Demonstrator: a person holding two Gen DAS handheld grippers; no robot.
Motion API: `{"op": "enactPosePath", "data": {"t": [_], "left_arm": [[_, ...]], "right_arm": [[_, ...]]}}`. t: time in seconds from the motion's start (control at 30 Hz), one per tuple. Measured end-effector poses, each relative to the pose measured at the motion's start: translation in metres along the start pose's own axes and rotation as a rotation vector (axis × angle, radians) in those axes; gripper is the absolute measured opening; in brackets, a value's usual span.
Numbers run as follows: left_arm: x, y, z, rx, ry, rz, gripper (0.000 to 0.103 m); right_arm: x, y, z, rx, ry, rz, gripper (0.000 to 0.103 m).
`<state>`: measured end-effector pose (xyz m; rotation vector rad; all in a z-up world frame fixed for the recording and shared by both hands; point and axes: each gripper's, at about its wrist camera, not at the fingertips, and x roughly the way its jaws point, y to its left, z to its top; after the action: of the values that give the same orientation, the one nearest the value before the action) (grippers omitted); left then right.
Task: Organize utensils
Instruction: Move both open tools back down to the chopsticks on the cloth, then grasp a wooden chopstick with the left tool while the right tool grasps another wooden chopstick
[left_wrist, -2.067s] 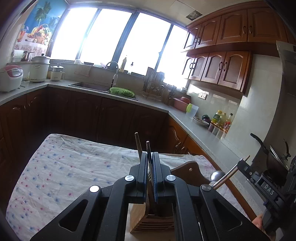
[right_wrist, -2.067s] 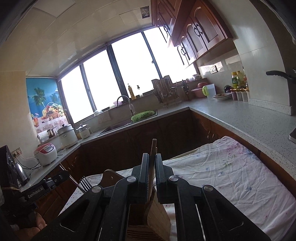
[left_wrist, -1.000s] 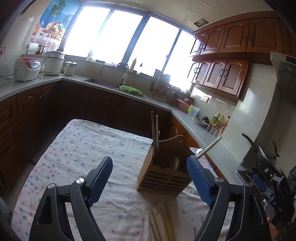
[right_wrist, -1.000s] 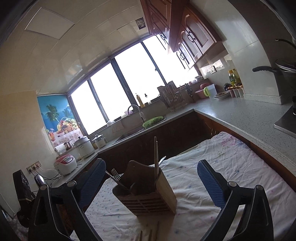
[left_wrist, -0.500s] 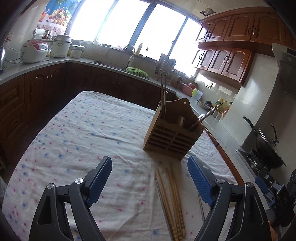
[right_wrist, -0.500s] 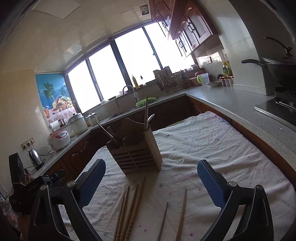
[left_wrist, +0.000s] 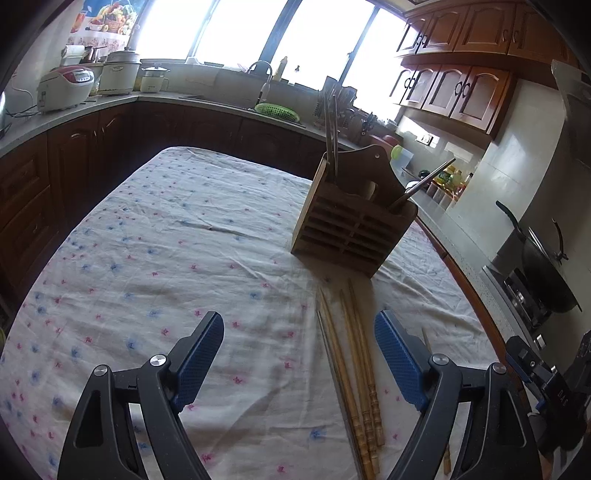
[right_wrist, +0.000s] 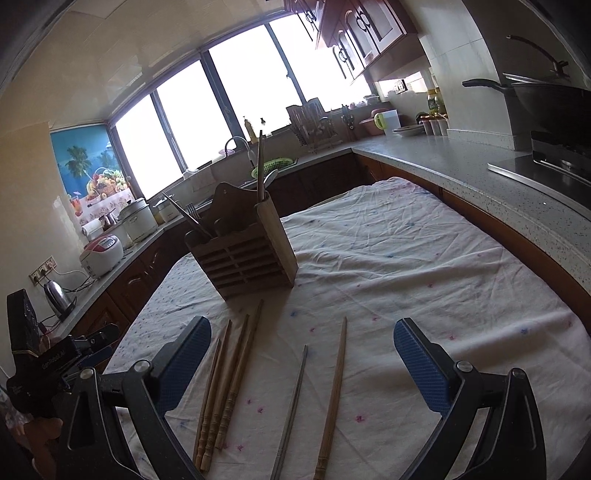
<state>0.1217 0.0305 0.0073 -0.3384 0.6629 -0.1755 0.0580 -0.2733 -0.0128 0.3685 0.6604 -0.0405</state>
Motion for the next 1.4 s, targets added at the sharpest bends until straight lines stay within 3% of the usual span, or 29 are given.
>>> {"op": "enactPosePath", "data": {"t": [0.3,0.43,0.67,0.93,1.17,1.33,1.4], "left_arm": [[0.022,-0.009,0.000,0.021,0.049,0.014,0.083],[0.032,-0.013,0.001,0.028,0.077,0.015,0.082],[0.058,-0.023,0.012,0.066,0.148,0.005,0.063],[0.097,-0.039,0.025,0.125,0.221,-0.005,0.053],[0.147,-0.050,0.033,0.161,0.285,0.011,0.037],[0.176,-0.054,0.036,0.179,0.315,0.017,0.029],[0.187,-0.056,0.037,0.189,0.324,0.025,0.019]], "right_arm": [[0.017,-0.002,-0.005,-0.020,0.069,-0.027,0.099],[0.026,-0.003,-0.005,-0.025,0.100,-0.031,0.091],[0.047,-0.007,-0.002,-0.024,0.177,-0.038,0.071],[0.072,-0.010,0.002,-0.032,0.237,-0.053,0.064],[0.098,-0.014,0.001,-0.041,0.295,-0.083,0.046],[0.110,-0.018,0.002,-0.048,0.310,-0.103,0.045],[0.115,-0.018,0.004,-0.057,0.313,-0.113,0.043]]}}
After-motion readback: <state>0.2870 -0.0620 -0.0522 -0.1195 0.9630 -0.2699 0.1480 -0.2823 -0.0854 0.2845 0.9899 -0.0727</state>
